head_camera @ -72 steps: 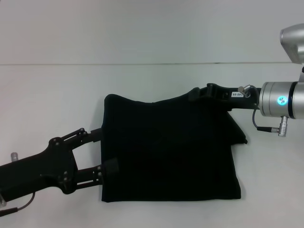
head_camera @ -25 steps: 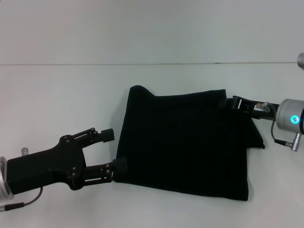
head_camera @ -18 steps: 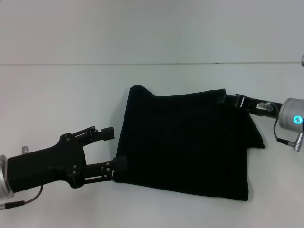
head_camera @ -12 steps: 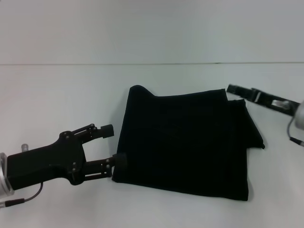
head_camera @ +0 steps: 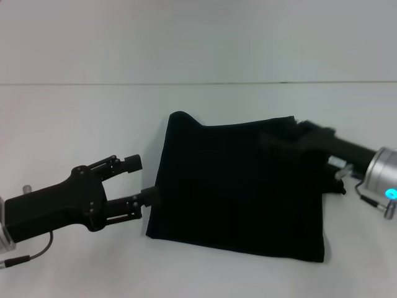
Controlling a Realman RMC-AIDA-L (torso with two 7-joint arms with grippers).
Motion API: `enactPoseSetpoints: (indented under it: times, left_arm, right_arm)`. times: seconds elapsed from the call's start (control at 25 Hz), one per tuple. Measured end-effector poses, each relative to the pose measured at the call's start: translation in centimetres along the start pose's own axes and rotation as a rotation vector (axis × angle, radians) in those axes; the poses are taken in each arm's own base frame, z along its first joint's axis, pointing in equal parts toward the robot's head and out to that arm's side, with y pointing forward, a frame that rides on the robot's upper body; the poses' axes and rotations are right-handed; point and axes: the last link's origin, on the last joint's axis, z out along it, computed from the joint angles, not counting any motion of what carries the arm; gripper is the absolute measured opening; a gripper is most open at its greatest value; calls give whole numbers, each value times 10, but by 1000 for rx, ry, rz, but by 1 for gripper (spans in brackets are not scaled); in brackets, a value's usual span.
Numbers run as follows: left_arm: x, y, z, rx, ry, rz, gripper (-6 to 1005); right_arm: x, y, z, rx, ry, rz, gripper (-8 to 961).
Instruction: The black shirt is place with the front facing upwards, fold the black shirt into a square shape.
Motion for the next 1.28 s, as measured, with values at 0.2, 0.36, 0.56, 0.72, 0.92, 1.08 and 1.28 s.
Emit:
enactPoseSetpoints:
  times: [0.2, 0.36, 0.56, 0.72, 0.92, 1.08, 1.28]
  left_arm:
    - [0, -1, -2, 13, 12, -16, 877]
    - [1, -1, -2, 13, 14, -21, 878]
    - [1, -2, -1, 13, 13, -23, 878]
    - [1, -3, -1, 19, 12, -23, 878]
    - [2, -4, 0, 21, 11, -23, 878]
    - [1, -5, 0, 28, 11, -28, 878]
    - [2, -10, 2, 50, 6, -44, 878]
  right_arm:
    - [18, 6, 3, 1, 32, -83, 899]
    - [29, 3, 1, 35, 61, -85, 899]
    - [38, 0, -1, 70, 98, -78, 900]
    - [43, -1, -2, 81, 114, -86, 900]
    - [48, -2, -3, 96, 132, -91, 899]
    - [49, -2, -3, 98, 133, -90, 899]
    - [40, 2, -5, 56, 85, -102, 900]
